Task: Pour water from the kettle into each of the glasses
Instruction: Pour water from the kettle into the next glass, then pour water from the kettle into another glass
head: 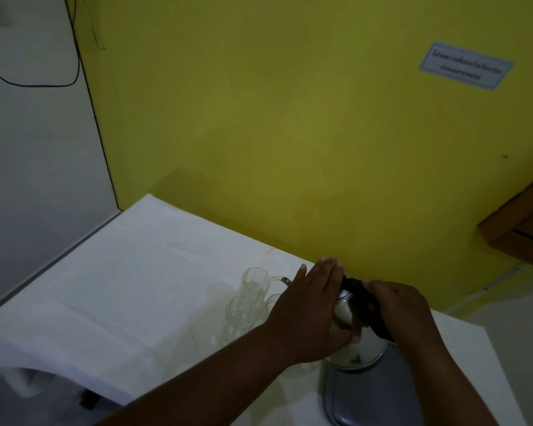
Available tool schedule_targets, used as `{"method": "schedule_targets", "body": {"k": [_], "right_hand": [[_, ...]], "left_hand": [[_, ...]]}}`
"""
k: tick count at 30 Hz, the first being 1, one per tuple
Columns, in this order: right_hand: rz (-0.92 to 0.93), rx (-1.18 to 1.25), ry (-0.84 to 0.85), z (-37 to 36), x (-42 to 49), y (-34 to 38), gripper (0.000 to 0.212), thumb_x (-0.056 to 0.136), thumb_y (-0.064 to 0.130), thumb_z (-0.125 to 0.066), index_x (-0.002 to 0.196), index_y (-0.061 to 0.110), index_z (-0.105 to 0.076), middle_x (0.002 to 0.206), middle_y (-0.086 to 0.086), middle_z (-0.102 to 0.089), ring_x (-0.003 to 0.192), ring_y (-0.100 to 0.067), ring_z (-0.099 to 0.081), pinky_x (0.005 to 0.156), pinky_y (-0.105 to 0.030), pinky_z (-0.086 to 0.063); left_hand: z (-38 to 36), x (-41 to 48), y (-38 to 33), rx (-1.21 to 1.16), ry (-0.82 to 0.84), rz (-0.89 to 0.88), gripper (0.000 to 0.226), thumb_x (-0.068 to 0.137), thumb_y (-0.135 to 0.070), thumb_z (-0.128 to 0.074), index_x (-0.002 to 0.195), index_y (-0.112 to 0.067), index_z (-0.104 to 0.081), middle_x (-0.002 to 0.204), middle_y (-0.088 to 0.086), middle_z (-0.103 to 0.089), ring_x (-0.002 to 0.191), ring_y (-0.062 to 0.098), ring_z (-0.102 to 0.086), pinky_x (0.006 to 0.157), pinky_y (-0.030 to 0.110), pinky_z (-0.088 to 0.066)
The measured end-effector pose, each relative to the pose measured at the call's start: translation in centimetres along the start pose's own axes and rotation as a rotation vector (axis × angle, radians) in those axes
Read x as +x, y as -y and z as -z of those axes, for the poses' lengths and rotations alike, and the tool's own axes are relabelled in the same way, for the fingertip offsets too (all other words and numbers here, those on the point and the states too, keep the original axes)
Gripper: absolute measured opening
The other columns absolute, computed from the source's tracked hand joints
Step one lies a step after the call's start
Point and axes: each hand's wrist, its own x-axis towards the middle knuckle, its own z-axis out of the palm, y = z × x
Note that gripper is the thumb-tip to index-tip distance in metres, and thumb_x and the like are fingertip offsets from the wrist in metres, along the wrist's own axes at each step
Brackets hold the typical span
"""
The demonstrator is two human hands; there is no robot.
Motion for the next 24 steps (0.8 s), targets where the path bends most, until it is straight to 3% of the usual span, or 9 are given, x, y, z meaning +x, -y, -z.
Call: {"method": "schedule_targets", "body": {"k": [10, 14, 20, 24], "right_hand": [[-0.018, 0.077, 0.007, -0.3, 0.6, -1.0, 0.044, 0.086, 0.026, -0.061, 0.043, 0.017, -0.056, 0.043, 0.007, -0.055, 0.055, -0.02, -0.05, 0.058, -0.032, -0.036], [-0.053, 0.166, 0.002, -1.0, 0.6, -1.6, 0.034, 0.088, 0.021, -0.059, 0.056, 0.012, -0.066, 0.064, -0.009, -0.063, 0.066, -0.023, -0.056, 0.063, -0.034, -0.04], [-0.142, 0.268, -0.048, -2.2, 0.4, -2.6, 0.031, 0.088, 0.024, -0.057, 0.062, 0.016, -0.072, 0.07, -0.014, -0.066, 0.074, -0.032, -0.061, 0.07, -0.042, -0.045], [-0.11, 0.287, -0.081, -2.0, 0.2, -2.9, 0.037, 0.093, 0.013, -0.052, 0.06, 0.018, -0.068, 0.069, -0.016, -0.061, 0.075, -0.035, -0.058, 0.07, -0.045, -0.043]], "left_hand": [[0.1, 0.2, 0.1, -0.013, 0.014, 0.002, 0.101, 0.083, -0.057, -0.065, 0.152, -0.001, -0.019, 0.161, 0.015, -0.011, 0.149, 0.027, -0.004, 0.119, 0.046, -0.007], [0.1, 0.5, 0.2, 0.005, 0.038, 0.003, 0.099, 0.082, -0.056, -0.064, 0.152, -0.001, -0.02, 0.161, 0.016, -0.012, 0.149, 0.028, -0.004, 0.118, 0.051, -0.012], [0.1, 0.9, 0.4, 0.093, 0.057, -0.008, 0.1, 0.08, -0.057, -0.067, 0.151, -0.001, -0.024, 0.16, 0.017, -0.016, 0.148, 0.031, -0.006, 0.117, 0.054, -0.013], [0.5, 1.0, -0.1, 0.116, 0.031, -0.044, 0.097, 0.082, -0.056, -0.065, 0.151, -0.002, -0.023, 0.16, 0.018, -0.016, 0.148, 0.031, -0.008, 0.116, 0.054, -0.014]]}}
